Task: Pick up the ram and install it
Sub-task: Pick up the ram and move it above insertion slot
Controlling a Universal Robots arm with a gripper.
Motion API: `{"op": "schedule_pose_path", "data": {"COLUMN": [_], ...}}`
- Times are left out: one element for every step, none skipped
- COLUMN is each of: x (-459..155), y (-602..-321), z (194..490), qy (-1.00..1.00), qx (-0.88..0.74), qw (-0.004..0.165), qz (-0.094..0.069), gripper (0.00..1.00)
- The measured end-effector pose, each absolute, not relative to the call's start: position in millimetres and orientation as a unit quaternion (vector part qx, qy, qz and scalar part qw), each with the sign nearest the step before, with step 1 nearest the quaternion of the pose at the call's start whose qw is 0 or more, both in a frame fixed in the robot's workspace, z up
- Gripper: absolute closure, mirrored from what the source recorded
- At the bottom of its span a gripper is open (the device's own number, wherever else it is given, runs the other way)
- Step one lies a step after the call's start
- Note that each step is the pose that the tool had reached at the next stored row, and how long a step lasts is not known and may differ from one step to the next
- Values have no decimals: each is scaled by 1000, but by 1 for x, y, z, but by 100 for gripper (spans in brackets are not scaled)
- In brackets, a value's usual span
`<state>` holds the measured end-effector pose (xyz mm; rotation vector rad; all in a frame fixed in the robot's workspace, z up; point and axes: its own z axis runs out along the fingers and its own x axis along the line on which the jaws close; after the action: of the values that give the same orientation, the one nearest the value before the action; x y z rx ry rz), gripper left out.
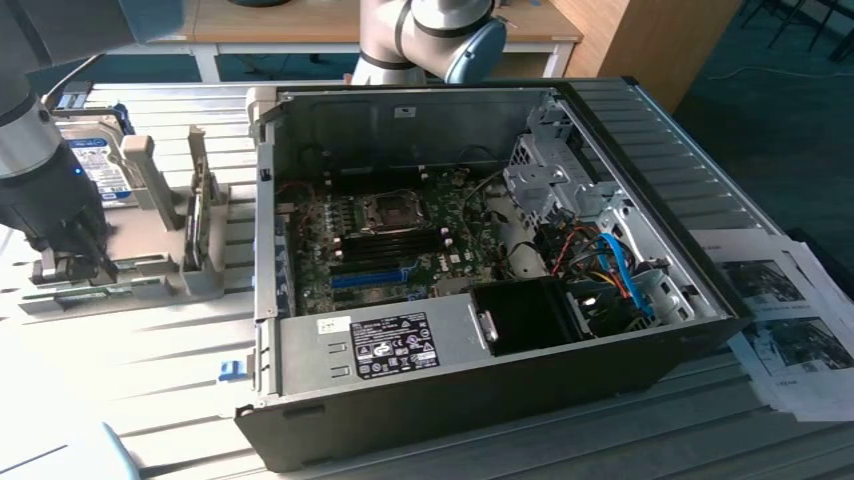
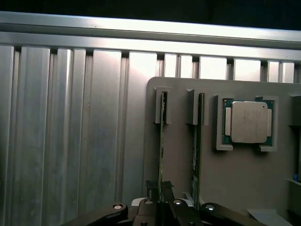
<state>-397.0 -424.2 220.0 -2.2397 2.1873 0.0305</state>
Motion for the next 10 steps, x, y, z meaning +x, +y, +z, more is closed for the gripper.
{"op": "schedule_pose_path", "data": {"x": [-397,-397,-397,-397,-397,-397,-397,-397,-397,-397], "y": [-424,-424,-424,-424,-424,-424,-424,-424,-424,-424], "z": [220,220,220,220,220,220,220,220,220,220], "qy": [699,699,699,699,699,699,699,699,699,699], "qx": [-715,-715,-715,-715,-715,-715,-715,-715,-715,-715], "qw": [5,5,5,5,5,5,5,5,5,5], "qz": [10,10,10,10,10,10,10,10,10,10], "gripper": [84,84,84,84,84,84,84,84,84,84]}}
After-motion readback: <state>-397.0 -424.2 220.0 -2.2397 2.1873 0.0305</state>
